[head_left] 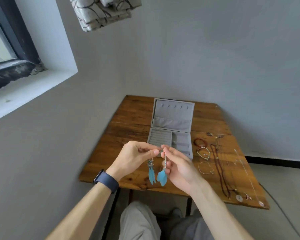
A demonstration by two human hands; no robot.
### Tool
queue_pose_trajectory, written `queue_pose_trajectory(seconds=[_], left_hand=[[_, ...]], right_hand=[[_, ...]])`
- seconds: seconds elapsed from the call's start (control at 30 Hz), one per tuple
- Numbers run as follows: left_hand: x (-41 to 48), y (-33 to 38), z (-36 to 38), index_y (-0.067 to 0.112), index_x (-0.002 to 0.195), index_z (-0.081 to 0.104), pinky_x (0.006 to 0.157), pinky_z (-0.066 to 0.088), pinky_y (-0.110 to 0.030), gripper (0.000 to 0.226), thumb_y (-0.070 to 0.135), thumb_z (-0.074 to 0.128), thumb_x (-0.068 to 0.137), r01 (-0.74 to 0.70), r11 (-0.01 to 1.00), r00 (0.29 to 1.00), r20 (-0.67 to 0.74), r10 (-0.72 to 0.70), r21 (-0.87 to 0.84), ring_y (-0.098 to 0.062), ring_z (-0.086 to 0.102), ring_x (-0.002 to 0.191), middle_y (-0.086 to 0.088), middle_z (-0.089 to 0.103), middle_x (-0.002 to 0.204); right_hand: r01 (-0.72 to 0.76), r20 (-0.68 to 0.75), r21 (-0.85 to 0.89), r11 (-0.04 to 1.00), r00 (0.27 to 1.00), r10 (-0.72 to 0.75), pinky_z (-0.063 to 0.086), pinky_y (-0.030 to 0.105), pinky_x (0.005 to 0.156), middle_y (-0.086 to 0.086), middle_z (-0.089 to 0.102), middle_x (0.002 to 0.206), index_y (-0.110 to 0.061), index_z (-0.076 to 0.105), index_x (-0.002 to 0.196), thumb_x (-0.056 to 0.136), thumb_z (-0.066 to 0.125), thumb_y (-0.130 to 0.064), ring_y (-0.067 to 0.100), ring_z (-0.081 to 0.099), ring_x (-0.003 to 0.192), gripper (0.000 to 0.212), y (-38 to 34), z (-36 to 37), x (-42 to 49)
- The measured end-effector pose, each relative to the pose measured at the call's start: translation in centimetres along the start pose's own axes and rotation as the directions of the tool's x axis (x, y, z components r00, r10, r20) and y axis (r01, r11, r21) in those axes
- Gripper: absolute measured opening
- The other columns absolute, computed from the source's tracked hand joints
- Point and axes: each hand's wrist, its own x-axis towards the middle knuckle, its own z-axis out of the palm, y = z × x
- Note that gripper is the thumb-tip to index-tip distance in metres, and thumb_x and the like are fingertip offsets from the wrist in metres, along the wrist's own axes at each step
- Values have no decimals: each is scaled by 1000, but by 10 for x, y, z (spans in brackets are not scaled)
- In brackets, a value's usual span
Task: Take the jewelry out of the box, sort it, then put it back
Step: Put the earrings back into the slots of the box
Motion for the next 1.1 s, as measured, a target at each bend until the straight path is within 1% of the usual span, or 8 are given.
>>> queue_pose_trajectory(seconds=[0.13,0.23,0.4,0.7,0.8,0.9,1.0,1.1], left_hand=[[6,11,19,31,100,80,67,51,-12,18,40,71,87,-90,987,996,19,88,132,-3,70,83,22,74,90],[9,18,31,33,99,80,62,48,-8,14,36,74,86,-132,968,991,4,134,213,1,68,80,30,70,83],[11,27,38,35,100,79,66,46,-5,16,39,73,86,-160,939,986,-4,169,304,7,65,84,39,64,80],[12,31,44,35,97,78,64,48,-7,12,41,71,89,-152,891,987,27,156,428,7,62,84,30,63,79],[15,31,42,31,95,78,66,47,-8,11,36,70,90,-130,880,991,78,106,457,4,63,82,22,68,83],[23,32,36,28,93,80,67,51,-14,13,35,70,90,-77,890,992,121,25,448,1,65,79,15,73,84],[31,31,31,25,92,79,63,50,-11,14,37,71,90,2,907,985,156,-74,421,3,64,77,14,72,81],[40,30,27,30,86,78,59,46,-8,9,36,72,89,54,931,979,164,-121,360,4,64,73,16,70,75]], right_hand=[[-74,32,83,994,997,72,44,21,64,3,63,85,-7,69,111,86,75,-23,8,49,62,30,-8,-20,-13],[-121,29,129,984,993,119,44,33,101,12,60,98,3,60,127,91,72,-20,24,51,89,45,-8,-30,-17],[-133,24,134,982,991,131,39,21,59,4,63,81,-7,75,103,88,73,-18,10,43,67,19,-11,-41,-22],[-70,-74,-163,984,996,59,43,36,82,8,72,99,-12,71,116,92,65,-42,21,63,91,39,-6,-44,-27],[47,-75,-482,875,993,-95,50,34,88,0,75,101,-22,71,111,93,62,-47,14,68,101,32,-8,-44,-32],[189,14,-767,613,960,-279,54,24,80,-11,76,90,-26,70,105,97,62,-37,4,71,89,16,-10,-46,-34],[226,52,-862,454,930,-364,52,16,68,-14,75,82,-27,72,97,97,62,-35,3,70,79,13,-12,-44,-29],[240,36,-851,467,914,-404,51,13,65,-12,74,80,-25,74,93,96,63,-32,4,69,78,13,-17,-42,-22]])
